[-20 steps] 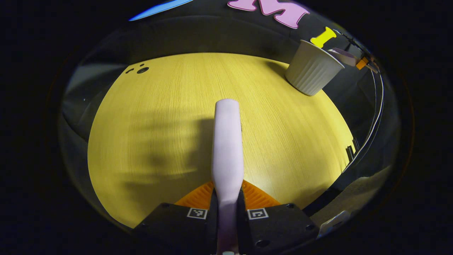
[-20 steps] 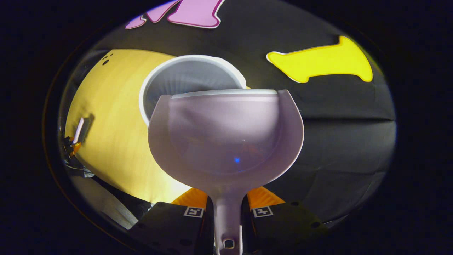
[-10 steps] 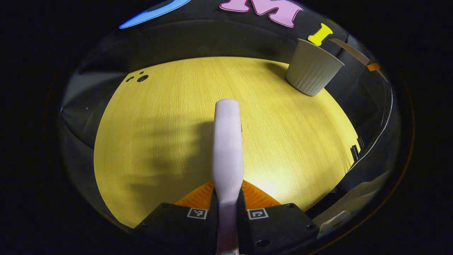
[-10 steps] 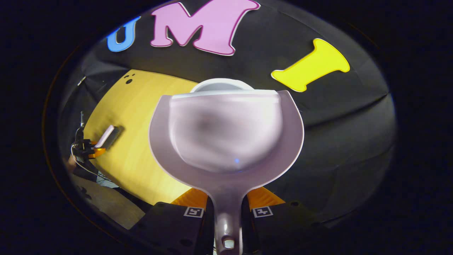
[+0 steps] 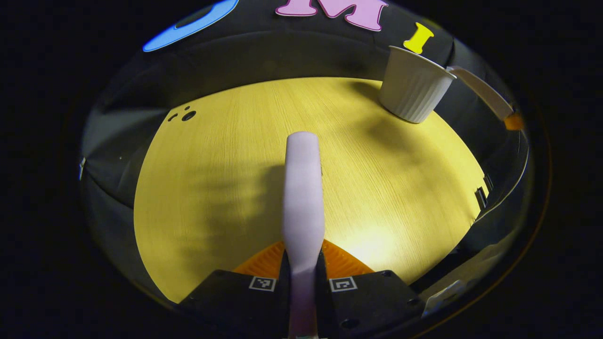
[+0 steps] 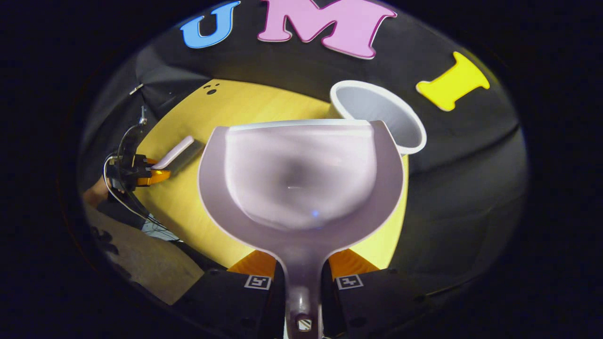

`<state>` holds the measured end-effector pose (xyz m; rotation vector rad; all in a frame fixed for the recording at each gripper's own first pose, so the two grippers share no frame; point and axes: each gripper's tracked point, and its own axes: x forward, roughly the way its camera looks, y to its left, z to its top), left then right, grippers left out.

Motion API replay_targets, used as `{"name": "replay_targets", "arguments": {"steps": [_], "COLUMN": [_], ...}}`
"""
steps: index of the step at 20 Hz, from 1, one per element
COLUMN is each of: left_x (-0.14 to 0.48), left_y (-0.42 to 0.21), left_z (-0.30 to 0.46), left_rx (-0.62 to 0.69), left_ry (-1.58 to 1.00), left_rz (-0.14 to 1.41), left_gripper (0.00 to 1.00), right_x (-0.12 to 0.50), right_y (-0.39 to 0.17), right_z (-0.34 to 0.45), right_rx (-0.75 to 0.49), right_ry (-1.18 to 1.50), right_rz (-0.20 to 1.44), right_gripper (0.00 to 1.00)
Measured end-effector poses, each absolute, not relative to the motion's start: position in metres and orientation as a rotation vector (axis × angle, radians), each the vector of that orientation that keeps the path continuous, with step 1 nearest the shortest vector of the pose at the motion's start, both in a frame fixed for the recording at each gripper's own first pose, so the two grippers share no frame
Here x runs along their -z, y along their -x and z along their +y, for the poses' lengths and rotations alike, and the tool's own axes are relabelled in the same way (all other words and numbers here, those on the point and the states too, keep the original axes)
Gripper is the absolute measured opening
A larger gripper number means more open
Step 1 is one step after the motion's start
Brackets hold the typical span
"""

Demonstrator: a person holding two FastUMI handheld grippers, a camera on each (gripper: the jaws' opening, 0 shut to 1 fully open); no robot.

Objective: Pick up the small broom and dustpan from the desktop, sweep the trash into the dustpan with the broom, and then empty the trash into the garbage bin.

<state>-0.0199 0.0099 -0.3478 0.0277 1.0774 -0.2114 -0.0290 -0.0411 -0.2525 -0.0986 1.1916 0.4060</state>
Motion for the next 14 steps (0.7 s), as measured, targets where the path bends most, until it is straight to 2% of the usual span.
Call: {"name": "replay_targets", "arguments": {"steps": [3, 4, 5, 10, 11, 12, 14], "left_x": [0.351, 0.353, 0.355, 0.364, 0.367, 0.371, 0.378], "left_y": [0.017, 0.015, 0.014, 0.004, 0.004, 0.004, 0.003], "left_z": [0.009, 0.008, 0.007, 0.002, 0.0, -0.002, -0.002], "left_rx": [0.202, 0.205, 0.21, 0.22, 0.228, 0.235, 0.238], "left_ry": [-0.048, -0.053, -0.057, -0.096, -0.105, -0.115, -0.133], "left_rz": [1.074, 1.07, 1.067, 1.044, 1.042, 1.046, 1.062], "left_gripper": [0.27, 0.27, 0.27, 0.27, 0.27, 0.27, 0.27], "right_x": [0.306, 0.321, 0.334, 0.389, 0.398, 0.406, 0.419], "right_y": [0.055, 0.062, 0.066, 0.073, 0.073, 0.073, 0.078], "right_z": [-0.008, 0.001, 0.009, 0.044, 0.05, 0.053, 0.054], "right_rx": [-0.425, -0.425, -0.42, -0.378, -0.376, -0.374, -0.359], "right_ry": [0.072, 0.065, 0.053, 0.001, -0.001, 0.0, 0.002], "right_rz": [1.242, 1.257, 1.265, 1.306, 1.311, 1.314, 1.339], "right_gripper": [0.35, 0.31, 0.35, 0.35, 0.39, 0.35, 0.35]}}
